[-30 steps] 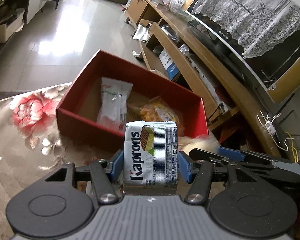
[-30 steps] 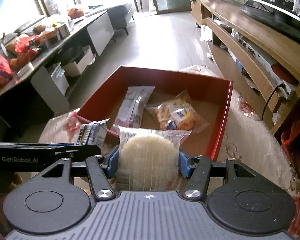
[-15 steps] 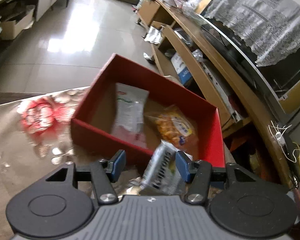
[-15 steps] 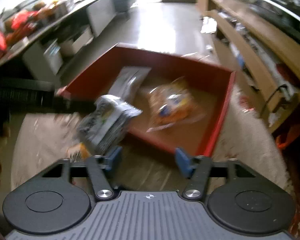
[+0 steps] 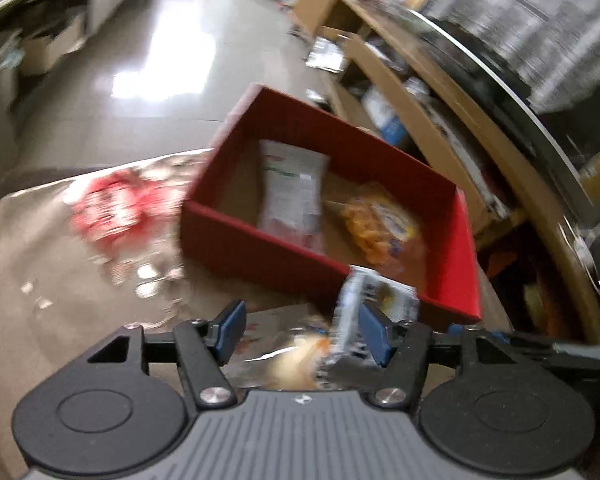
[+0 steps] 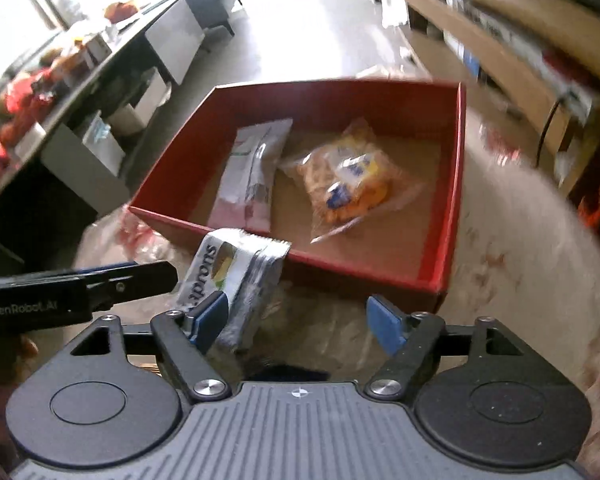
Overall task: Organize snacks
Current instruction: 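Pass the Kaprons pack to the right tool while the left tool takes the bread bun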
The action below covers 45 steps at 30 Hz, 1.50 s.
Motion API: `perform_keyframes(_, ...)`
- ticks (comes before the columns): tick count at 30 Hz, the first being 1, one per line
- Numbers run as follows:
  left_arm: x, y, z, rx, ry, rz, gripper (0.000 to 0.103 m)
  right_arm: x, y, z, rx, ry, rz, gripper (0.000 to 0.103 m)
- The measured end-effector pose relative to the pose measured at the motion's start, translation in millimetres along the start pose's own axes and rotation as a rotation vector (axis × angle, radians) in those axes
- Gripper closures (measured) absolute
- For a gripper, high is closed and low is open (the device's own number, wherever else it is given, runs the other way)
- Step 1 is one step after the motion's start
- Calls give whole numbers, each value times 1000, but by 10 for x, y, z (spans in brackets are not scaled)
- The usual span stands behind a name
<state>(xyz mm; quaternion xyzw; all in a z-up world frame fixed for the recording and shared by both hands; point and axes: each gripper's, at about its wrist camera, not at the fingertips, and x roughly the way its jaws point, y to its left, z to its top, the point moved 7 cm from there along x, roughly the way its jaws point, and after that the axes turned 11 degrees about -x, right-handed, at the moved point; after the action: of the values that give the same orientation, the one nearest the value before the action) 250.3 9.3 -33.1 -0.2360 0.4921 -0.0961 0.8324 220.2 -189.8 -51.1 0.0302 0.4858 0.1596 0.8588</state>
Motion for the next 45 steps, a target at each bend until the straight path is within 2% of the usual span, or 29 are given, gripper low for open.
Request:
perform_keyframes(3,-83,169,26,-50,-33,32,38,113,106,37,21,9,-11,14)
perform_keyframes(8,-102,287,41,-60,-36,58,37,325,366,110,66,21,21,12)
perform_keyframes(10,-98,300,30,-58,-32,68,36,457,458,102,45,32,-3,14)
perform_keyframes(12,-81,279,-4,-43,-16,71,34,559,491,76,13,45,-22,29)
perform_keyframes(15,-32,171,-100,3,19,48,33,529,414,46,15,41,-4,35)
perform_keyframes(18,59,5,-199,80,57,34,31,298,324,34,-52,9,-64,36)
perform_keyframes(20,135,-96,-281,106,96,8,29,167,254,-11,-56,-3,-53,37)
perform_keyframes(23,260,-157,-352,72,122,16,25,7,107,-96,-48,-15,-43,70)
perform_keyframes(26,414,-182,-397,24,157,47,25,-34,-61,-193,-40,-2,-55,69)
perform_keyframes(27,436,-203,-407,29,158,50,25,-13,-110,-232,-39,17,-54,61)
perform_keyframes(30,488,-306,-407,111,115,115,24,-5,-167,-277,-15,36,-13,50)
perform_keyframes(31,523,-337,-394,143,95,148,23,-9,-169,-289,-40,41,-27,46)
perform_keyframes(33,617,-393,-372,164,84,182,21,-31,-215,-306,-76,37,-94,26)
perform_keyframes(34,676,-402,-379,147,112,169,20,-40,-236,-312,-98,40,-121,24)
perform_keyframes(36,795,-416,-423,80,180,129,20,-60,-263,-338,-107,47,-119,23)
perform_keyframes(38,887,-442,-409,52,188,128,20,-65,-291,-381,-121,58,-99,20)
perform_keyframes(41,983,-513,-472,84,173,176,24,-40,-314,-428,-142,74,-85,19)
perform_keyframes(43,975,-573,-542,140,150,206,28,13,-295,-429,-149,80,-77,19)
perform_keyframes(45,948,-601,-572,162,146,211,31,83,-225,-450,-181,108,-74,20)
